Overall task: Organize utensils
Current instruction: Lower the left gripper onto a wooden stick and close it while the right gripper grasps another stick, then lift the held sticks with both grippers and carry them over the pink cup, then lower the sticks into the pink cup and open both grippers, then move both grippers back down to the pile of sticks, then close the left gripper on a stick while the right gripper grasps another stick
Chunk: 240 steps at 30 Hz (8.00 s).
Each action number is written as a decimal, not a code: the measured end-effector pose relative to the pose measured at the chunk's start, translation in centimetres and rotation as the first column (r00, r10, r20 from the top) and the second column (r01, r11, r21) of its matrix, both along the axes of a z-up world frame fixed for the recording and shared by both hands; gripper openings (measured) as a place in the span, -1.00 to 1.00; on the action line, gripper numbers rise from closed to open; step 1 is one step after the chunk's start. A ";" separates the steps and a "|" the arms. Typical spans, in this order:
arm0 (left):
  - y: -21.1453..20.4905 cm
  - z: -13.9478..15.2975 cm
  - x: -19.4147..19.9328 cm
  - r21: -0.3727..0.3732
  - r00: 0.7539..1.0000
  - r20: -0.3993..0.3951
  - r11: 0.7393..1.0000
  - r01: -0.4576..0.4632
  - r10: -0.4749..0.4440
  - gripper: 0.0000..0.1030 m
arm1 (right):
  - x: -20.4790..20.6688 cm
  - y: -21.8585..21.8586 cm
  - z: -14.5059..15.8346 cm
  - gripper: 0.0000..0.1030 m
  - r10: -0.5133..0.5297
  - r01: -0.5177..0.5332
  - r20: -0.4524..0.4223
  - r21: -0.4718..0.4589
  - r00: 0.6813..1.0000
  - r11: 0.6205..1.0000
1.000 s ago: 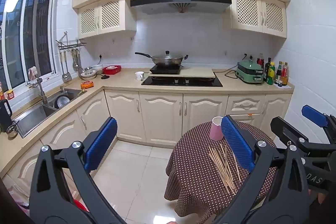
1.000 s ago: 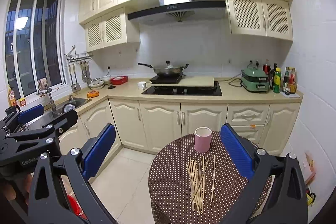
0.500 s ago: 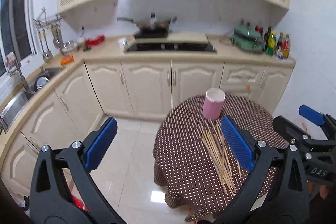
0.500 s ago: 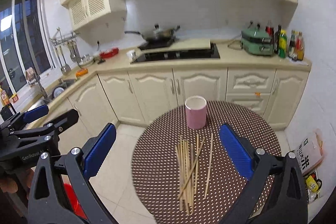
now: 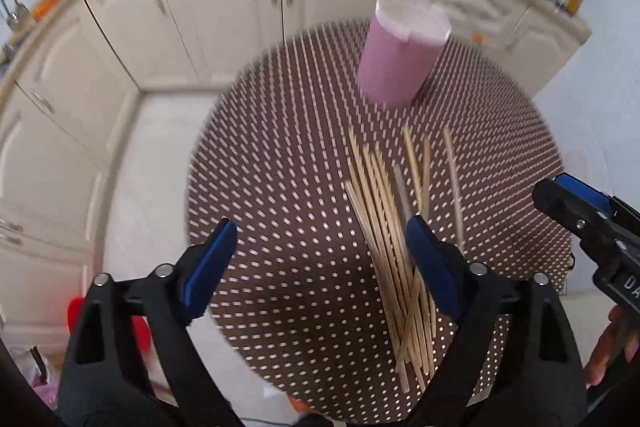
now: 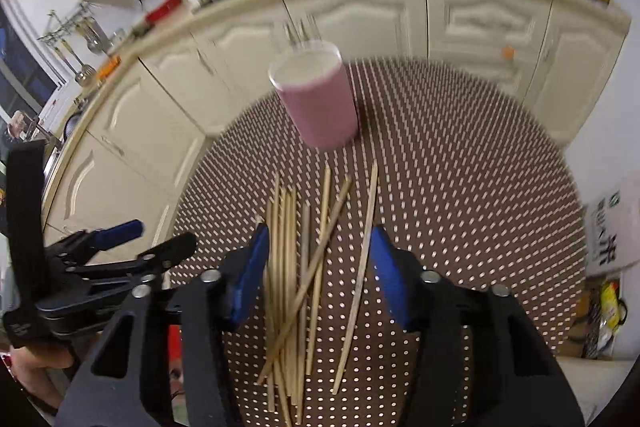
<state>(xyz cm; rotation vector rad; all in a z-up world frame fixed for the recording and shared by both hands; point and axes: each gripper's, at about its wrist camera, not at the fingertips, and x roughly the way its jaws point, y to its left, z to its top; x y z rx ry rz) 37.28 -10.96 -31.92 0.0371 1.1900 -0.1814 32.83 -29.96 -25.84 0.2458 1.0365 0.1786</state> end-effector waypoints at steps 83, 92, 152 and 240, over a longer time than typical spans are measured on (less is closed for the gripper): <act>-2.8 15.3 8.2 -0.257 0.919 0.321 0.913 0.316 -0.228 -0.88 | 6.4 -1.2 10.3 -0.90 -0.106 0.083 0.326 0.085 0.939 0.993; -2.4 19.0 9.3 -0.237 0.884 0.445 0.933 0.269 -0.142 -0.88 | 9.7 -1.7 12.1 -0.90 -0.151 0.142 0.462 0.055 0.874 0.988; -2.0 11.9 10.3 -0.176 0.941 0.268 0.950 0.258 -0.205 0.10 | 5.4 0.8 7.0 -0.14 -0.161 0.177 0.352 -0.013 0.922 0.984; -0.2 -7.2 11.8 -0.145 0.980 -0.163 0.986 0.087 -0.111 -0.90 | 12.1 -0.2 -8.0 -0.89 -0.027 0.069 -0.305 0.126 0.952 0.990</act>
